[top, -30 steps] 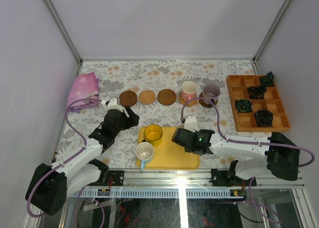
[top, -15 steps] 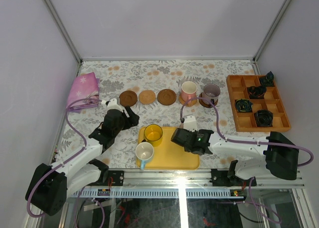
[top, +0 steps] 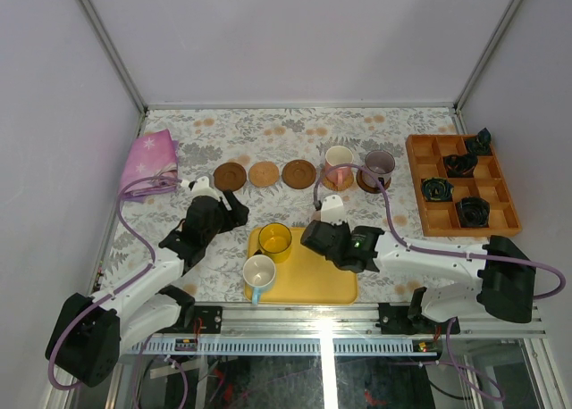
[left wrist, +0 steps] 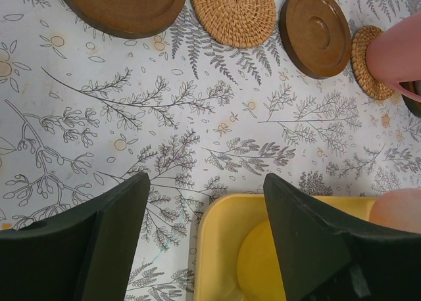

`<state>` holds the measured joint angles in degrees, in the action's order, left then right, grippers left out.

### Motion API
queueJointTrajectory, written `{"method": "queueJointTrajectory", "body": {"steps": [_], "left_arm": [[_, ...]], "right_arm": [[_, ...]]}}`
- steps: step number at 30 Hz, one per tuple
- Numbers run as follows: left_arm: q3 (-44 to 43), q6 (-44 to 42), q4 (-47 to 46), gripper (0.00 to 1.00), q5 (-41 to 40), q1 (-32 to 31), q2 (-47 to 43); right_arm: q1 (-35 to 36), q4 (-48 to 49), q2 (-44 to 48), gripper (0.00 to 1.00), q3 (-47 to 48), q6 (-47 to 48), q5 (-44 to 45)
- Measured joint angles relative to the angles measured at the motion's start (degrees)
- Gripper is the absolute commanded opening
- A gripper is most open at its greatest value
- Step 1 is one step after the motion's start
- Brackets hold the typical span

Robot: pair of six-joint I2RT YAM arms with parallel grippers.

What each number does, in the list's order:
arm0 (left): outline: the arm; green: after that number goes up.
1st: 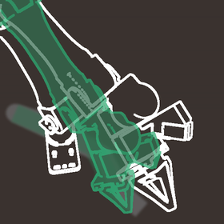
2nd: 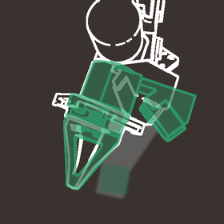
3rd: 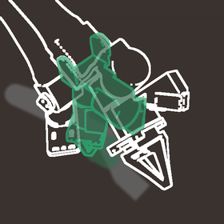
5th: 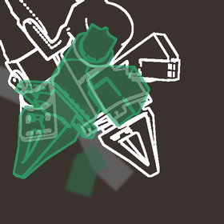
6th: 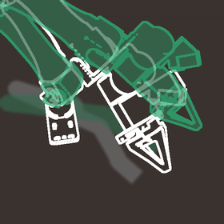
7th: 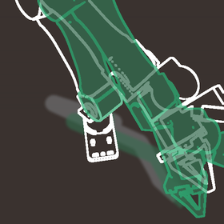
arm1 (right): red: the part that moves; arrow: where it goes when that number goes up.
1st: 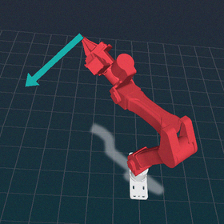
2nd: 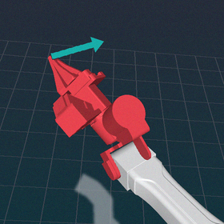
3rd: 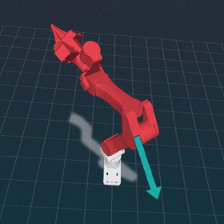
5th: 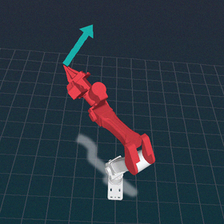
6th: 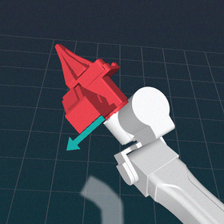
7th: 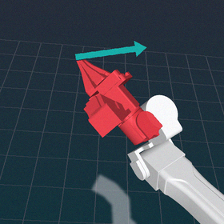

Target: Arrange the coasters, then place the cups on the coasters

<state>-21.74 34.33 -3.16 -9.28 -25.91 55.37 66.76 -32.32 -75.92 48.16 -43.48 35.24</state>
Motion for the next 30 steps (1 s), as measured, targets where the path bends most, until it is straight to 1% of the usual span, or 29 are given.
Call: {"method": "queueJointTrajectory", "body": {"steps": [6,12,17,20,30], "left_arm": [[0.0,0.0,0.1,0.70,-0.4,0.0,0.0],[0.0,0.0,0.2,0.70,-1.3,0.0,0.0],[0.0,-0.1,0.5,0.70,-2.5,0.0,-0.3],[0.0,-0.4,0.5,0.70,-3.2,0.0,-0.4],[0.0,-0.7,0.7,0.70,-3.9,0.0,-0.4]], "right_arm": [[-1.0,5.3,-0.3,0.00,3.1,6.2,2.2],[-7.1,13.6,-3.9,0.00,4.7,13.8,1.0],[-12.6,18.8,-9.8,0.00,8.9,18.8,-1.3],[-14.7,21.1,-13.6,0.00,12.0,20.3,-2.4],[-20.3,23.6,-27.8,0.00,25.3,20.2,-7.3]]}}
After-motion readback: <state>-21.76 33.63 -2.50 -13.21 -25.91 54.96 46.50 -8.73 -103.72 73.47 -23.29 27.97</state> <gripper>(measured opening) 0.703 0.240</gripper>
